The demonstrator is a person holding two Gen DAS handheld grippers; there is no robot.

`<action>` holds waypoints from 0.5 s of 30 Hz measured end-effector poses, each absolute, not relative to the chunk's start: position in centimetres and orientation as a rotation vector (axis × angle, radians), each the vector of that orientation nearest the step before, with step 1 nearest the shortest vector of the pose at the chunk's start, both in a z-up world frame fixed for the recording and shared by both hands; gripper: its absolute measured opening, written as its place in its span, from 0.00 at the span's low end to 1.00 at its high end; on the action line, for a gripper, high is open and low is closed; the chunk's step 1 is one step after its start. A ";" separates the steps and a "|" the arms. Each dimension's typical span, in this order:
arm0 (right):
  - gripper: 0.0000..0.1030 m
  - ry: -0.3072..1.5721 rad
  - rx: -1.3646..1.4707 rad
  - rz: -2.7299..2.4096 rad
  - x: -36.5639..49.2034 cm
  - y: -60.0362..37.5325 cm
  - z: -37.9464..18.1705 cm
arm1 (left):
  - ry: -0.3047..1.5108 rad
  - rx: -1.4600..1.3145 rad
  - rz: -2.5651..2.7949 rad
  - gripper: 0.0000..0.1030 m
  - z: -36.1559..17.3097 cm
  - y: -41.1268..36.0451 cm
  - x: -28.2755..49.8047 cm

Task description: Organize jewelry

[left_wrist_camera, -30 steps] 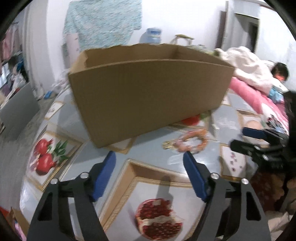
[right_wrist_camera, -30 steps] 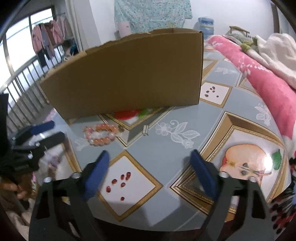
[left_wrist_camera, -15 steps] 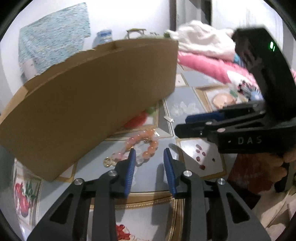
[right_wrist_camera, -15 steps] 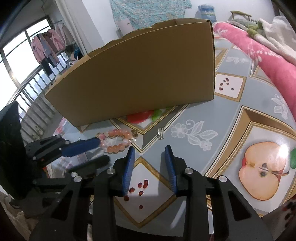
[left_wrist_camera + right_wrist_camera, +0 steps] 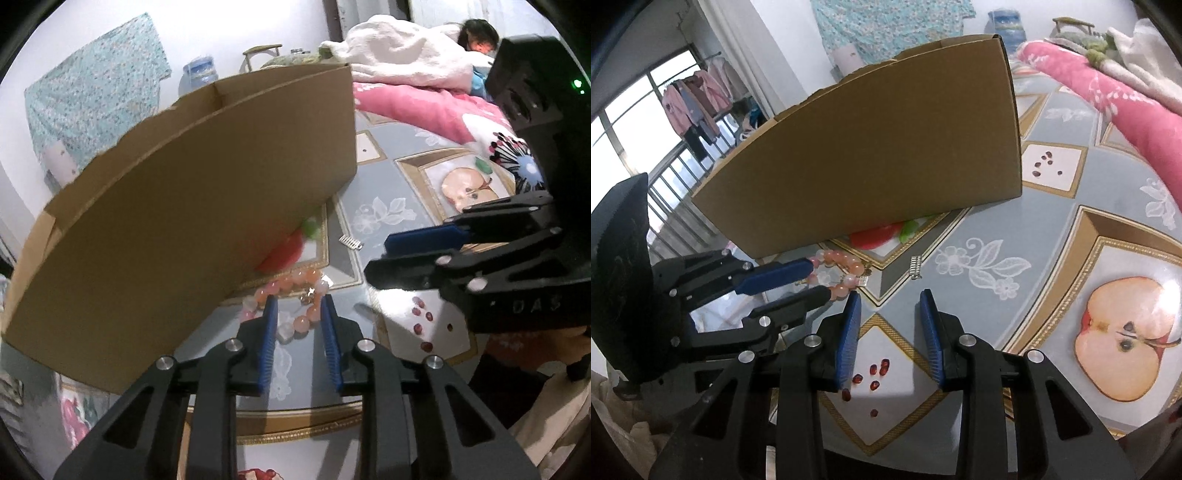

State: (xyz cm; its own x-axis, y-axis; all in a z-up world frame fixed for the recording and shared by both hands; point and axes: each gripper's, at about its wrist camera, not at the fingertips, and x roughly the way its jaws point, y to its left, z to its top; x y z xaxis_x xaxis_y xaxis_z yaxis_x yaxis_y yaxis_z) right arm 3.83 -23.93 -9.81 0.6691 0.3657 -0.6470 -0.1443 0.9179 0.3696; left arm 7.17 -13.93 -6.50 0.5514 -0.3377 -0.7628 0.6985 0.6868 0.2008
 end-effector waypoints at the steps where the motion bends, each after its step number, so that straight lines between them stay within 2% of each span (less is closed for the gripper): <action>1: 0.30 0.786 0.300 0.295 3.7 -24.0 -9.8 | 0.762 0.537 -0.649 0.23 -6.5 -14.1 7.1; 4: 0.30 0.779 0.317 0.311 3.7 -24.3 -9.9 | 0.786 0.557 -0.651 0.23 -7.1 -14.5 7.5; 7: 0.30 0.775 0.336 0.315 3.5 -24.6 -10.0 | 0.804 0.530 -0.655 0.10 -7.4 -14.5 7.8; 15: 0.30 0.768 0.370 0.329 3.3 -25.5 -10.2 | 0.723 0.458 -0.649 0.09 -5.2 -13.4 8.1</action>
